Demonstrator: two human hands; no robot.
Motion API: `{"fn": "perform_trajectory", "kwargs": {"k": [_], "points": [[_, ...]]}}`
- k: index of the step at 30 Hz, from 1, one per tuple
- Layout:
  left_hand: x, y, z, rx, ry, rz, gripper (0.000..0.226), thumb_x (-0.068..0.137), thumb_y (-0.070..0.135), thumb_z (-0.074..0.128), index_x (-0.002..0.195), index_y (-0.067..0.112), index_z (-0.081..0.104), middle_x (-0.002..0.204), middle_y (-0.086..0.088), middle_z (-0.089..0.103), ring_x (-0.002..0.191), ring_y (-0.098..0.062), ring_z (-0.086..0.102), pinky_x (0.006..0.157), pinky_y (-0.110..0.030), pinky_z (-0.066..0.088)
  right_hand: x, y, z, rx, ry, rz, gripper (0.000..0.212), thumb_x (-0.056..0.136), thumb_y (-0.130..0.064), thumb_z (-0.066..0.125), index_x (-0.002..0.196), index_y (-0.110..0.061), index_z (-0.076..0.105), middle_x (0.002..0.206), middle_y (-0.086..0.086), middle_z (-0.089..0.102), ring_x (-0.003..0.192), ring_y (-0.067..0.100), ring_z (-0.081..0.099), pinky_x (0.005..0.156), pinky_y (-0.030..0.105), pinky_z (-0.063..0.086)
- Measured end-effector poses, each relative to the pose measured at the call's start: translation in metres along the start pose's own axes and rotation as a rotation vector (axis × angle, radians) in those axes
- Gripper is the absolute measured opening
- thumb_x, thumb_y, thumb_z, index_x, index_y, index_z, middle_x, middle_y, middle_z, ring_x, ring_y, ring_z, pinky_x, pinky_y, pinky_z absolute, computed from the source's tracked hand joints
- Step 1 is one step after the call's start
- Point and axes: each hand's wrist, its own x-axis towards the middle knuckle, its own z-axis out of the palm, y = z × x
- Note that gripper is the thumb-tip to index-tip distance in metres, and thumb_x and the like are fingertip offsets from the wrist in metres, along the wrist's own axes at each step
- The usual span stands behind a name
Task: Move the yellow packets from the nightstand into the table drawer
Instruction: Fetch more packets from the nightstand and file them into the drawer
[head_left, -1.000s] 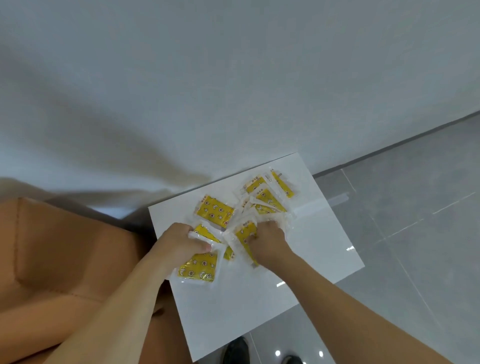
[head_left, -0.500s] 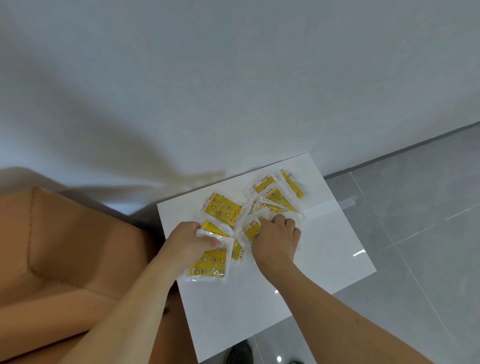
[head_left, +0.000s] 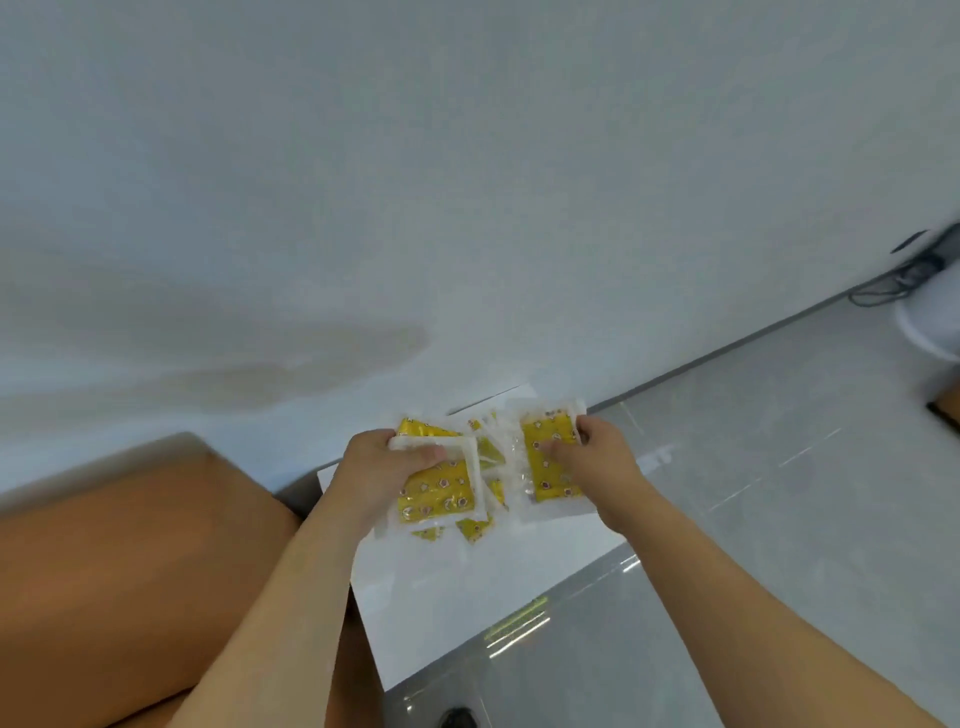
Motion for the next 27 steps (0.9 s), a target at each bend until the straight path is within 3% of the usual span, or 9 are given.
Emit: {"fn": "perform_trajectory", "kwargs": {"k": [3, 5, 7, 10, 16, 22, 27], "points": [[-0.071, 0.064, 0.033, -0.139, -0.031, 0.095, 0.026, 0.076, 0.017, 0.082, 0.096, 0.004, 0.072, 0.089, -0.013, 0.076, 0.081, -0.032, 0.074, 0.077, -0.045, 0.060, -0.063, -0.048, -0.074, 0.196, 0.071, -0.026, 0.019, 0.086, -0.011, 0.069, 0.101, 0.000, 0.062, 0.090, 0.011, 0.068, 0.082, 0.028, 0.065, 0.083, 0.049, 0.055], [-0.119, 0.095, 0.059, -0.197, -0.073, 0.134, 0.028, 0.077, 0.018, 0.081, 0.100, 0.004, 0.072, 0.092, -0.013, 0.076, 0.085, -0.034, 0.074, 0.081, -0.051, 0.059, -0.104, -0.066, -0.119, 0.362, 0.133, -0.004, 0.019, 0.091, -0.008, 0.063, 0.110, -0.006, 0.062, 0.105, 0.011, 0.071, 0.094, 0.030, 0.070, 0.088, 0.051, 0.056], [-0.162, 0.115, 0.087, -0.224, -0.117, 0.166, 0.031, 0.077, 0.020, 0.082, 0.102, 0.006, 0.071, 0.094, -0.014, 0.076, 0.086, -0.034, 0.074, 0.083, -0.057, 0.057, -0.142, -0.071, -0.159, 0.510, 0.215, 0.025, 0.022, 0.095, -0.009, 0.059, 0.117, -0.009, 0.058, 0.109, 0.011, 0.070, 0.095, 0.029, 0.070, 0.084, 0.048, 0.057], [-0.219, 0.138, 0.129, -0.233, -0.145, 0.241, 0.030, 0.079, 0.022, 0.081, 0.104, 0.009, 0.072, 0.096, -0.010, 0.076, 0.087, -0.029, 0.074, 0.084, -0.051, 0.059, -0.196, -0.066, -0.216, 0.684, 0.299, 0.018, 0.015, 0.097, -0.007, 0.055, 0.111, -0.012, 0.058, 0.098, 0.006, 0.070, 0.081, 0.022, 0.069, 0.066, 0.036, 0.056], [-0.323, 0.166, 0.223, -0.147, -0.203, 0.391, 0.024, 0.082, 0.023, 0.078, 0.102, 0.012, 0.072, 0.093, -0.006, 0.077, 0.083, -0.023, 0.075, 0.074, -0.036, 0.059, -0.297, -0.007, -0.334, 0.803, 0.473, -0.072, 0.012, 0.097, -0.006, 0.056, 0.100, -0.016, 0.062, 0.098, 0.006, 0.072, 0.081, 0.024, 0.071, 0.065, 0.036, 0.057], [-0.429, 0.137, 0.330, -0.044, -0.310, 0.419, 0.019, 0.082, 0.018, 0.077, 0.098, 0.010, 0.071, 0.081, -0.004, 0.077, 0.068, -0.019, 0.075, 0.051, -0.024, 0.055, -0.388, 0.073, -0.433, 0.803, 0.545, -0.103, 0.008, 0.093, -0.006, 0.062, 0.098, -0.014, 0.062, 0.095, 0.007, 0.073, 0.081, 0.026, 0.071, 0.075, 0.042, 0.058], [-0.481, 0.105, 0.393, -0.032, -0.368, 0.376, 0.022, 0.081, 0.013, 0.078, 0.100, 0.007, 0.070, 0.084, -0.007, 0.077, 0.071, -0.023, 0.075, 0.054, -0.028, 0.057, -0.441, 0.121, -0.481, 0.797, 0.607, -0.089, 0.009, 0.092, -0.008, 0.064, 0.099, -0.014, 0.062, 0.091, 0.005, 0.072, 0.075, 0.022, 0.070, 0.070, 0.037, 0.058]]}}
